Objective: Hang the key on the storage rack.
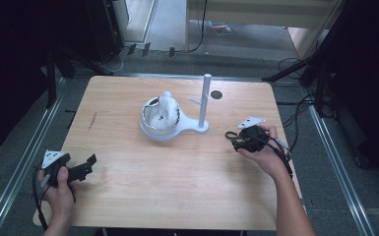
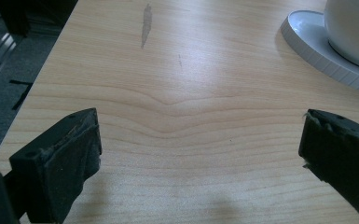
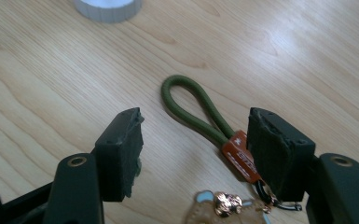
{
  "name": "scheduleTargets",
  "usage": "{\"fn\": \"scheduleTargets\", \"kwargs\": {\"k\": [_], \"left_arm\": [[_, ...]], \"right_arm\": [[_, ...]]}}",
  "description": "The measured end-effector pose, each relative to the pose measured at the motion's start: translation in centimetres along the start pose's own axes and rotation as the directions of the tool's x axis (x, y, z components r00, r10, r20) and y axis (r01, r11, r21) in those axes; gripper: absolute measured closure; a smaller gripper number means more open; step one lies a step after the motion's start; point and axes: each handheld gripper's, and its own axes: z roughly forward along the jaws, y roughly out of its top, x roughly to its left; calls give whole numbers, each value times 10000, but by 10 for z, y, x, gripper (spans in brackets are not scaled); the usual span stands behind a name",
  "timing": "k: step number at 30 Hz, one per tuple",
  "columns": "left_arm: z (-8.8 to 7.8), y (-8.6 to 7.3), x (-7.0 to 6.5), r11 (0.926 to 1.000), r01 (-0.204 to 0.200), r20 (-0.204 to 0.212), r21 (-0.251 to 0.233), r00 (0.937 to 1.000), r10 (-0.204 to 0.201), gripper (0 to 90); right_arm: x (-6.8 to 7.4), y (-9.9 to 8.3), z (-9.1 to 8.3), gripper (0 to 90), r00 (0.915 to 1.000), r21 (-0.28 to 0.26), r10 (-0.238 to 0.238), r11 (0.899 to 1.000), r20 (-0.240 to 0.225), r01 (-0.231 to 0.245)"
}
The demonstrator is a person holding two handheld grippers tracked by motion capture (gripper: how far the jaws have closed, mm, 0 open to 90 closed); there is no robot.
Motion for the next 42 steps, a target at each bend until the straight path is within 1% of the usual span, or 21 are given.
{"fn": "scheduleTargets", "kwargs": {"k": [7, 10, 12, 16, 17, 19, 22, 23, 24, 25, 27, 30, 32, 35, 36, 37, 38, 39, 41, 42], "left_arm": [[0, 0, 0, 10000, -17, -7, 16, 10000, 17, 0], [0, 0, 0, 10000, -23, -9, 12, 10000, 23, 0], [0, 0, 0, 10000, -29, -17, 8, 10000, 29, 0], [0, 0, 0, 10000, -49, -34, 6, 10000, 49, 0], [0, 0, -1, 10000, -44, -29, -10, 10000, 44, 0], [0, 0, -1, 10000, -45, -37, 1, 10000, 45, 0], [0, 0, -1, 10000, -59, -48, 1, 10000, 59, 0], [0, 0, -1, 10000, -59, -48, 1, 10000, 59, 0], [0, 0, -1, 10000, -60, -48, -3, 10000, 60, 0], [0, 0, -1, 10000, -63, -62, 5, 10000, 63, 0], [0, 0, -1, 10000, -68, -67, 10, 10000, 68, 0], [0, 0, -1, 10000, -74, -54, 11, 10000, 75, 0], [0, 0, -1, 10000, -76, -59, 11, 10000, 76, 0], [0, 0, -1, 10000, -77, -55, 9, 10000, 77, 0], [0, 0, -1, 10000, -74, -61, -6, 10000, 74, 0], [0, 0, -1, 10000, -74, -62, -6, 10000, 74, 0], [0, 0, -1, 10000, -77, -61, -6, 10000, 77, 0], [0, 0, -1, 10000, -70, -62, -10, 10000, 70, 0], [0, 0, -1, 10000, -65, -64, -8, 10000, 65, 0], [0, 0, -1, 10000, -72, -68, -1, 10000, 72, 0]], "right_arm": [[-20, -10, 5, 399, 10000, 306, -5, 9995, -39, 7], [-28, -12, 6, 407, 9996, 474, -246, 9986, -145, 253], [-32, -14, 7, 413, 9995, 559, -236, 9981, -198, 247], [-40, -16, 10, 432, 9986, 681, -480, 9965, -232, 495], [-42, -16, 11, 437, 9972, 639, -681, 9955, -317, 700], [-44, -16, 12, 450, 9945, 652, -886, 9936, -564, 923], [-48, -13, 13, 471, 9842, 763, -1492, 9847, -956, 1567], [-48, -13, 13, 471, 9842, 763, -1492, 9847, -956, 1567], [-49, -12, 13, 474, 9812, 864, -1595, 9818, -1087, 1692], [-50, -12, 15, 481, 9714, 1041, -1949, 9722, -1360, 2096], [-51, -11, 17, 494, 9622, 1112, -2326, 9621, -1418, 2489], [-53, -9, 19, 503, 9482, 1327, -2761, 9455, -1572, 2973], [-54, -7, 20, 514, 9327, 1425, -3204, 9281, -1656, 3441], [-56, -1, 20, 530, 9204, 1443, -3414, 9176, -1905, 3703], [-56, 0, 20, 540, 9160, 1529, -3482, 9122, -1994, 3801], [-56, 2, 20, 550, 9081, 1587, -3604, 9044, -2131, 3962], [-56, 3, 20, 560, 9058, 1670, -3624, 9008, -2194, 4008], [-56, 5, 20, 563, 9012, 1765, -3700, 8942, -2257, 4114], [-57, 8, 22, 562, 8978, 1935, -3763, 8863, -2289, 4208], [-57, 9, 23, 563, 8961, 1905, -3788, 8856, -2315, 4236]]}}
